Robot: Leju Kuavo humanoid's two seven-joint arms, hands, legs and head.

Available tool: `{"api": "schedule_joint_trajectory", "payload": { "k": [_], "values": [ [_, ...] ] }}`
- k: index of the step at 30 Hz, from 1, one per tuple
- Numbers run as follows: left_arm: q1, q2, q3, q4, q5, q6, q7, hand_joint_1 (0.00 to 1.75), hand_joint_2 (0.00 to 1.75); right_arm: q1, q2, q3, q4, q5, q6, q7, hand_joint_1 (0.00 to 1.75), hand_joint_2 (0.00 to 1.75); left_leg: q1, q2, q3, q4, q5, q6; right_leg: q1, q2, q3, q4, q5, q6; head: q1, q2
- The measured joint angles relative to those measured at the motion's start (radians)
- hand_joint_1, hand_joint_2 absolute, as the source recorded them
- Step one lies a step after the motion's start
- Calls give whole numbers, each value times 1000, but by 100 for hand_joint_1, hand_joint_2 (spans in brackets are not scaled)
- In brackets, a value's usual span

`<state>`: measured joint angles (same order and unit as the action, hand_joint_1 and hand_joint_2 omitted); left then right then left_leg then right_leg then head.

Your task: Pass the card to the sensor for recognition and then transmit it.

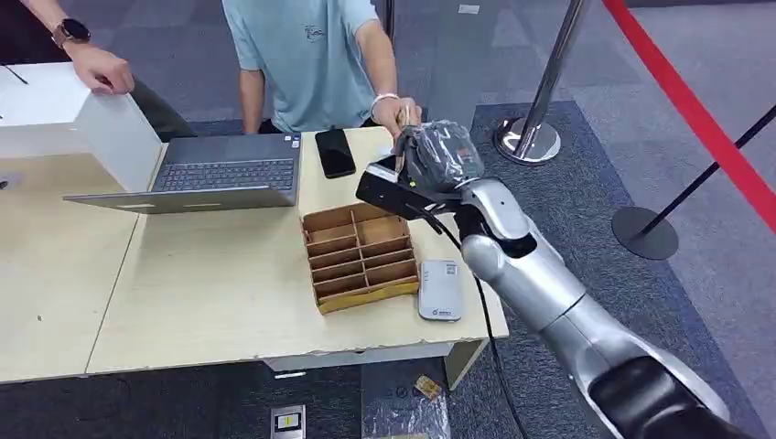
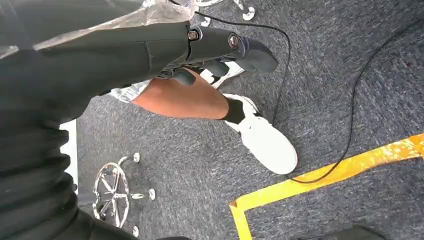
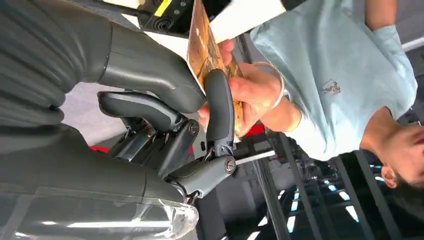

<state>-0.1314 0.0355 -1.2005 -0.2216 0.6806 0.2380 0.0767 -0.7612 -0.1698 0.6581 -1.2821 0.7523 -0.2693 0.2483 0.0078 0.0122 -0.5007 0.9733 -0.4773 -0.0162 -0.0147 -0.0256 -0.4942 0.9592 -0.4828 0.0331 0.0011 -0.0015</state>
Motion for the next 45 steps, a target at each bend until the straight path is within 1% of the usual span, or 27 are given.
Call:
{"api": "schedule_joint_trajectory", "payload": {
  "k": [1, 10, 16, 24, 34, 35, 36, 37, 38, 39, 41, 42, 44, 45],
  "values": [
    [0, 0, 0, 0, 0, 0, 0, 0, 175, -2, 1, 3, 7, -2, 0, 0, 0, 175, 0, 0, 0, 0, 0, 0, 0, 0, 0, 0, 0, 0, 0, 0],
    [0, 0, 0, 0, 2, 2, 7, 0, 175, -13, 16, 24, 55, 6, -20, -2, 0, 175, 0, 0, 0, 0, 0, 0, 0, 0, 0, 0, 0, 0, 0, 0],
    [1, 0, 0, 0, 9, 4, 6, 0, 175, -2, 16, 31, 55, 24, -32, 1, 0, 175, 0, 0, 0, 0, 0, 0, 0, 0, 0, 0, 0, 0, 0, 0],
    [2, 0, 0, 0, 14, 3, 6, 0, 175, 25, 16, 38, -1, 44, -28, 10, 0, 175, 0, 0, 0, 0, 0, 0, 0, 0, -1, 0, 0, 0, 0, 0],
    [2, 0, 0, 0, 17, 3, -2, 0, 175, 64, 16, 44, -120, 58, -6, 18, 0, 175, 0, 0, 0, 0, 0, 0, 0, 0, -1, 0, 0, 0, 0, 0],
    [2, 0, 0, 0, 17, 4, -2, 0, 175, 67, 15, 45, -130, 58, -2, 19, 2, 175, 0, 0, 0, 0, 0, 0, 0, 0, -1, 0, 0, 0, 0, 0],
    [3, 0, 0, 0, 17, 4, -2, 0, 175, 70, 16, 46, -139, 58, 0, 21, 12, 175, 0, 0, 0, 0, 0, 0, 0, 0, -1, 0, 0, 0, 0, 0],
    [3, 0, 0, 0, 17, 4, -2, 0, 175, 73, 15, 47, -148, 58, 2, 21, 26, 175, 0, 0, 0, 0, 0, 0, 0, 0, -1, 0, 0, 0, 0, 0],
    [3, 0, 0, 0, 17, 4, -2, 0, 175, 76, 15, 48, -157, 58, 3, 21, 33, 175, 0, 0, 0, 0, 0, 0, 0, 0, -1, 0, 0, 0, 0, 0],
    [3, 0, 0, 0, 17, 4, -2, 0, 175, 77, 15, 50, -163, 58, 3, 22, 33, 175, 0, 0, 0, 0, 0, 0, 0, 0, -1, 0, 0, 0, 0, 0],
    [2, 0, 0, 0, 17, 4, -2, 0, 175, 79, 15, 51, -172, 58, 4, 23, 12, 175, 0, 0, 0, 0, 0, 0, 0, 0, -1, 0, 0, 0, 0, 0],
    [3, 0, 0, 0, 17, 4, -2, 0, 175, 82, 14, 52, -176, 56, 4, 23, 12, 175, 0, 0, 0, 0, 0, 0, 0, 0, -1, 0, 0, 0, 0, 0],
    [3, 0, 0, 0, 17, 4, -2, 0, 175, 87, 14, 53, -182, 55, 4, 23, 23, 175, 0, 0, 0, 0, 0, 0, 0, 0, -1, 0, 0, 0, 0, 0],
    [2, 0, 0, 0, 17, 5, -2, 0, 175, 89, 14, 53, -182, 54, 4, 23, 24, 175, 0, 0, 0, 0, 0, 0, 0, 0, -1, 0, 0, 0, 0, 0]
  ]
}}
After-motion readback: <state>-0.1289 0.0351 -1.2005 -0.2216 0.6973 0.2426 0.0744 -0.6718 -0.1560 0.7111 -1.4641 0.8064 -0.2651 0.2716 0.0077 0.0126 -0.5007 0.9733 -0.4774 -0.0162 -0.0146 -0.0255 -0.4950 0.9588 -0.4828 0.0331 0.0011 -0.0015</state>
